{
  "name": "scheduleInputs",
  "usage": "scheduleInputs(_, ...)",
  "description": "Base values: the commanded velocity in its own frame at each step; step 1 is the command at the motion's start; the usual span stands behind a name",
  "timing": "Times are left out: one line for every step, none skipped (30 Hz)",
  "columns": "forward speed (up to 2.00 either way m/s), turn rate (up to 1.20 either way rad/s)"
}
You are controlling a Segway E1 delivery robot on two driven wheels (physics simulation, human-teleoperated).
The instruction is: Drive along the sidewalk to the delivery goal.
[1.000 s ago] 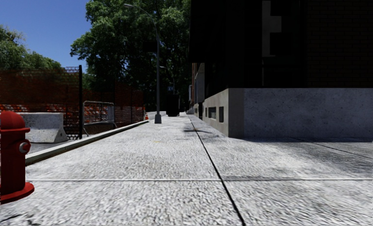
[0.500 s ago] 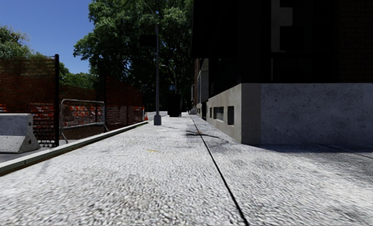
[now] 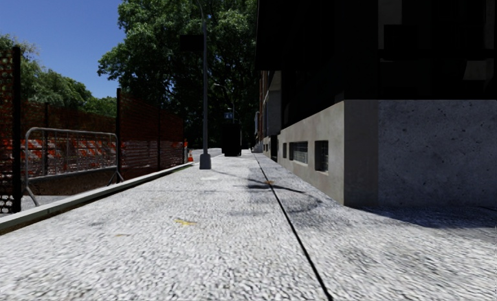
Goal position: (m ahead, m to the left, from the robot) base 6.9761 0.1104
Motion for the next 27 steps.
scheduleInputs(2.0,0.0)
scheduleInputs(2.0,0.0)
scheduleInputs(2.0,0.0)
scheduleInputs(2.0,0.0)
scheduleInputs(2.0,0.0)
scheduleInputs(2.0,0.0)
scheduleInputs(2.0,0.0)
scheduleInputs(2.0,0.0)
scheduleInputs(2.0,0.0)
scheduleInputs(2.0,0.0)
scheduleInputs(2.0,0.0)
scheduleInputs(2.0,0.0)
scheduleInputs(2.0,0.0)
scheduleInputs(2.0,0.0)
scheduleInputs(2.0,0.0)
scheduleInputs(2.0,0.0)
scheduleInputs(2.0,0.0)
scheduleInputs(2.0,0.0)
scheduleInputs(2.0,0.0)
scheduleInputs(2.0,0.0)
scheduleInputs(2.0,0.0)
scheduleInputs(2.0,0.0)
scheduleInputs(2.0,0.0)
scheduleInputs(2.0,0.0)
scheduleInputs(2.0,0.0)
scheduleInputs(2.0,0.0)
scheduleInputs(2.0,0.0)
